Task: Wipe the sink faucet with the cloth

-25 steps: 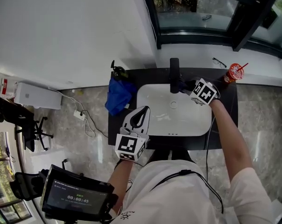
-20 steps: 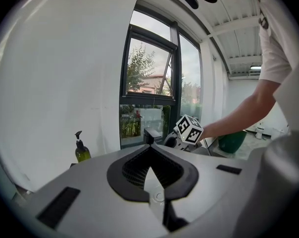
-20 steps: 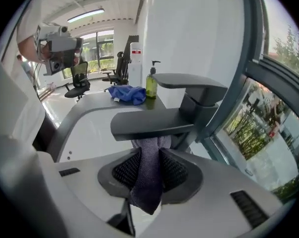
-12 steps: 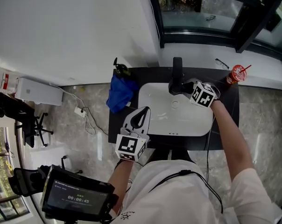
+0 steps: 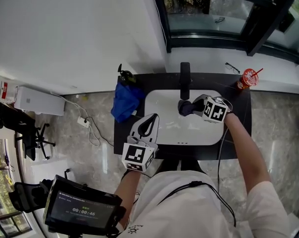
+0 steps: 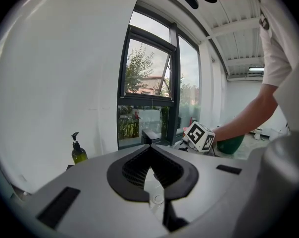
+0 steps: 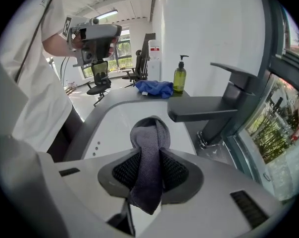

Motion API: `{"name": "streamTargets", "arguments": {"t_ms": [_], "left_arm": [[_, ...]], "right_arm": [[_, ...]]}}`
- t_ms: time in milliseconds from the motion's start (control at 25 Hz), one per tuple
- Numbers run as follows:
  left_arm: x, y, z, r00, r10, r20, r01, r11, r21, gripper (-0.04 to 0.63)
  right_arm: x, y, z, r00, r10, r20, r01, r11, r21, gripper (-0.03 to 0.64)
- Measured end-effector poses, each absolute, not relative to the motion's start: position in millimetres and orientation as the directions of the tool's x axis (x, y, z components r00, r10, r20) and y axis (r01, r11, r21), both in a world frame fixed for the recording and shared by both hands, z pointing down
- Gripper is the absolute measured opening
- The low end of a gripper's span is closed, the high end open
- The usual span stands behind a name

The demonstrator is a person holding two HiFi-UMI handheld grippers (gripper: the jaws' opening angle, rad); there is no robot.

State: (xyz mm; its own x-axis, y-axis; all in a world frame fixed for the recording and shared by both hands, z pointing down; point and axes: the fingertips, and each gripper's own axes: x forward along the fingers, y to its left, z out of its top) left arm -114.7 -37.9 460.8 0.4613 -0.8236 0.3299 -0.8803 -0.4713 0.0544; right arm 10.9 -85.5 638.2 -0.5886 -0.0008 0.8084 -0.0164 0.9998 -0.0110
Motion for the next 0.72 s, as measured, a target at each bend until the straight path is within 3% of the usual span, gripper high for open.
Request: {"name": "streamTargets", "arguments": {"t_ms": [280,720], "left_arm": [[-115.3,-37.0,461.7,0.457,-0.824,0.336,-0.882,-0.468,0.054,-0.006],[-118.8,-37.3,460.1,0.441,-0.832,0.337,-0.891,-0.45,0.055,-0.006]], "right_arm": [[35.2,-160.5,624.1,-0.516,-0.242,0.822,-0.155,0.97,0.188,0.109],[10.3,-176.0,615.9,-0.545,-0.273,0.793,-0.141,0.962,0.234,0.109]]}}
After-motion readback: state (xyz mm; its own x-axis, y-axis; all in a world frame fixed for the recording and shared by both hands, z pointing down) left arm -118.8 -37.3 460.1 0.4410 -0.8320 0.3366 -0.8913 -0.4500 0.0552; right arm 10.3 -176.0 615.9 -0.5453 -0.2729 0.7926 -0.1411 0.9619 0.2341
